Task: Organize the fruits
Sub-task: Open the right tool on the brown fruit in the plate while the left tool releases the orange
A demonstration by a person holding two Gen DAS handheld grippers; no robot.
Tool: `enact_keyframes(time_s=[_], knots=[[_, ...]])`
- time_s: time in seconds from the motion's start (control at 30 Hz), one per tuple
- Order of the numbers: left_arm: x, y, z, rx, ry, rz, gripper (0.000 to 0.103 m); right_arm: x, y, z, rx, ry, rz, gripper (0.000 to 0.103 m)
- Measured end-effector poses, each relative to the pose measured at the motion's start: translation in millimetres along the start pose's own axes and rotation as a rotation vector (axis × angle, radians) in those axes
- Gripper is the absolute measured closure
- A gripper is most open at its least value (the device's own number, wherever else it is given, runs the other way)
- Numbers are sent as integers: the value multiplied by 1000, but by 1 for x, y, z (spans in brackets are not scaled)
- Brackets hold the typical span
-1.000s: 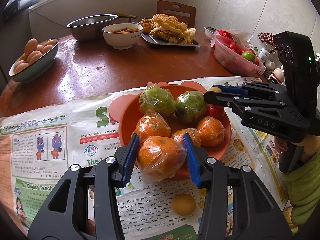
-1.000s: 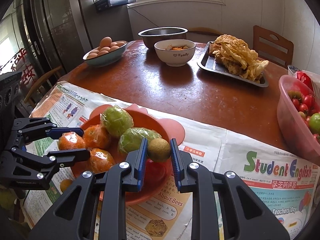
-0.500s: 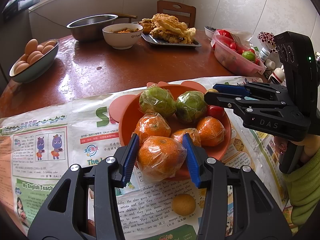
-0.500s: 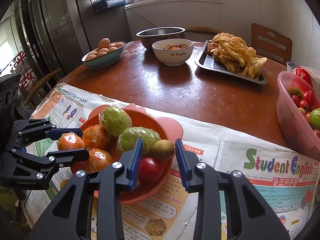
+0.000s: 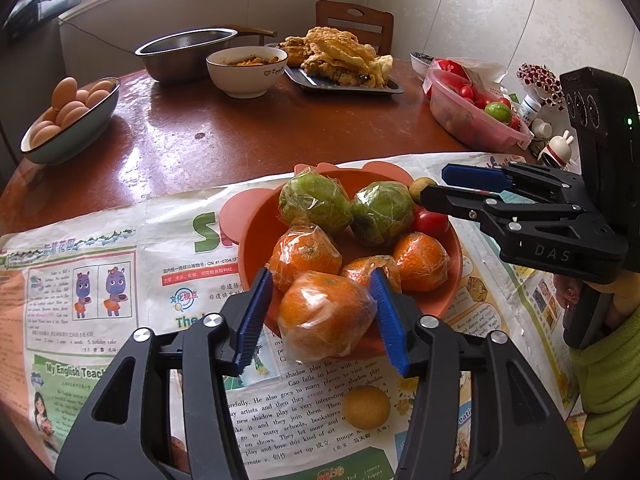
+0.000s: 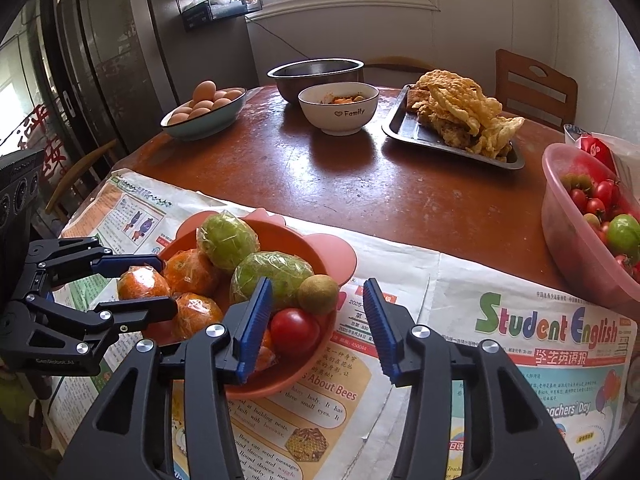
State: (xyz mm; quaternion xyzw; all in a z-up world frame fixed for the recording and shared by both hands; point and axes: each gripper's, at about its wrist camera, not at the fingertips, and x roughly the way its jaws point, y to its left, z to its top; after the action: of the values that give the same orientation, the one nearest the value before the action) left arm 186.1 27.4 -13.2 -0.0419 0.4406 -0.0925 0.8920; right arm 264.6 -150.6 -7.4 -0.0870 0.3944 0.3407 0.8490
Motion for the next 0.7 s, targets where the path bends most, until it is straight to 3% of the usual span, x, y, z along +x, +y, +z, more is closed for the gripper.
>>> enact_keyframes(time_s=[0.57, 0.7], knots=[[-13, 0, 5, -5, -30, 18, 52, -14, 5, -1, 0, -26, -16, 36], [-18, -1, 5, -5, -41, 25, 39, -18, 4, 0, 2, -36, -26, 32]])
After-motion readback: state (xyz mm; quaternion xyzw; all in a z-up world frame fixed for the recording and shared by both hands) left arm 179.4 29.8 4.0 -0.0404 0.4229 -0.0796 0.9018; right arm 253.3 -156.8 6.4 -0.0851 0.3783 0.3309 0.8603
